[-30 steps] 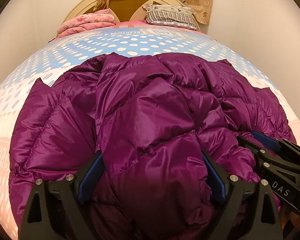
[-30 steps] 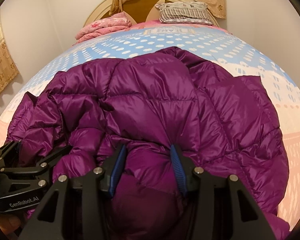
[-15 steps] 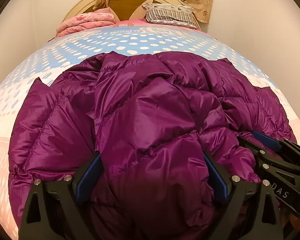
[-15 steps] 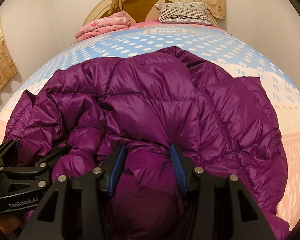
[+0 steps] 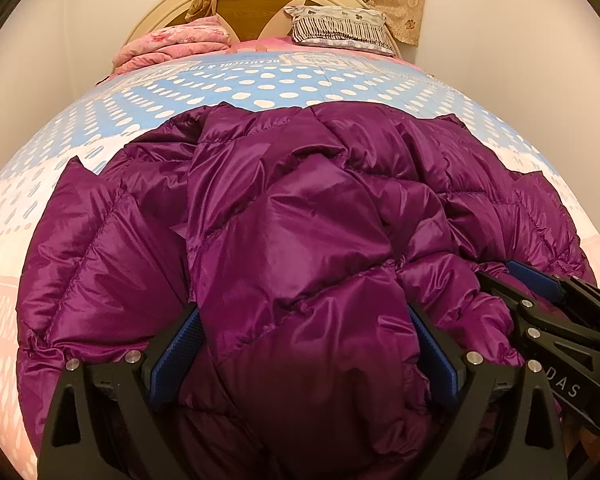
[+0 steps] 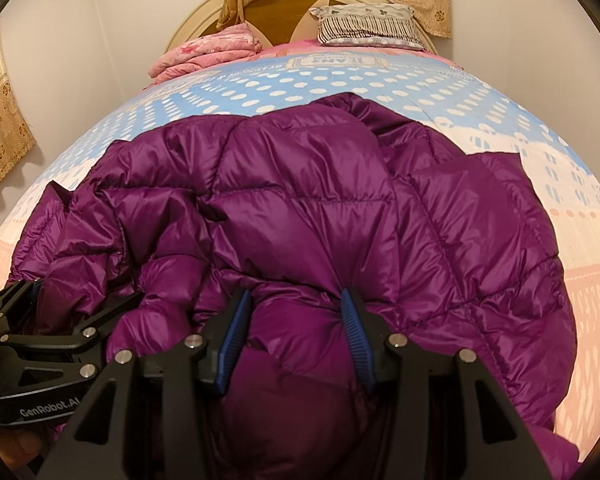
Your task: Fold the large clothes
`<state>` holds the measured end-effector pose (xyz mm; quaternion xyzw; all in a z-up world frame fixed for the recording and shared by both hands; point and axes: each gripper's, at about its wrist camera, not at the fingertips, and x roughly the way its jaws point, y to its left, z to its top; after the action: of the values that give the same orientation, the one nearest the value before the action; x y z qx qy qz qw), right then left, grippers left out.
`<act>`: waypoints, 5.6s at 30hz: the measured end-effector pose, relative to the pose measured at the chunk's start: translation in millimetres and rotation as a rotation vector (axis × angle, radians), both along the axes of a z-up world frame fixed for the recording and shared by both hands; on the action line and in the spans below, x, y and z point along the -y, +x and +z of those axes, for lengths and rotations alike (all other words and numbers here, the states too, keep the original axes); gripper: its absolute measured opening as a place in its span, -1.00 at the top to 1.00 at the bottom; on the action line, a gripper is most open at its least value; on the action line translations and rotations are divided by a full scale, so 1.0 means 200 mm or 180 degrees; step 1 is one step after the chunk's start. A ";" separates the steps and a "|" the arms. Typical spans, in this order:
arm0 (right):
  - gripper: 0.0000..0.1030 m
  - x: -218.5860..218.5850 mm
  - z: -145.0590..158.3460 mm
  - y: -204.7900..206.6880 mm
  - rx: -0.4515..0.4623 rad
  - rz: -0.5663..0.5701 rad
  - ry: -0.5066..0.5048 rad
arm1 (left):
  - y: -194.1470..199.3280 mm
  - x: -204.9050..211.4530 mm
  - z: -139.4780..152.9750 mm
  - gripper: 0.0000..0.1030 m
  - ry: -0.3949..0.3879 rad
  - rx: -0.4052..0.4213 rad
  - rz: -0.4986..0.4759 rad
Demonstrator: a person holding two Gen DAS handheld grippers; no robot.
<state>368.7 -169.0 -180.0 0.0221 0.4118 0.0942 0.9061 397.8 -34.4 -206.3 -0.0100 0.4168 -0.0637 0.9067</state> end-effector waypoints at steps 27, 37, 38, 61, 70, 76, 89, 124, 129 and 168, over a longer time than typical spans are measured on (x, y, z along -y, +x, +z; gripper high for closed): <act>-0.59 0.74 0.12 -1.08 -0.0469 -0.0424 0.0220 | -1.16 -0.61 0.22 -0.89 0.0284 0.0149 -0.0068; -0.59 0.86 0.13 -1.49 -0.0535 -0.0452 0.0206 | -1.46 -0.73 0.20 -0.89 -0.0062 0.0045 -0.0087; -0.59 0.85 0.13 -1.50 -0.0523 -0.0441 0.0208 | -1.46 -0.72 0.18 -0.89 -0.0101 0.0025 -0.0085; 0.85 0.64 0.10 -1.62 -0.0225 -0.0167 0.0455 | -1.64 -0.58 0.17 1.00 0.0006 0.0199 -0.0531; 0.84 0.63 0.16 -1.63 -0.0115 -0.0097 0.0407 | -1.68 -0.65 0.33 1.00 0.0166 0.0512 -0.0466; 0.34 0.66 0.10 -1.61 -0.0175 -0.0254 0.0379 | -1.63 -0.69 0.23 0.83 -0.0030 0.0210 -0.0244; -0.17 0.61 0.01 -1.60 -0.0290 -0.0241 0.0309 | -1.62 -0.70 0.10 -0.86 -0.0118 -0.0049 -0.0054; 0.88 0.49 0.96 -1.21 0.1073 -0.0099 0.0535 | -1.29 -0.87 0.89 0.88 -0.0412 0.1264 -0.0479; 0.88 0.39 0.89 -0.86 0.0924 -0.0201 0.0411 | -0.95 -0.89 0.86 0.73 -0.0376 0.1182 -0.0249; -0.19 -0.01 0.12 -0.19 0.0203 -0.0321 -0.0195 | -0.22 -0.68 0.14 -0.78 0.0272 0.0340 0.0938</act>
<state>331.1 -167.7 -156.3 0.0121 0.3837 0.0364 0.9227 354.3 102.1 -179.0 -0.0291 0.3644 0.0875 0.9267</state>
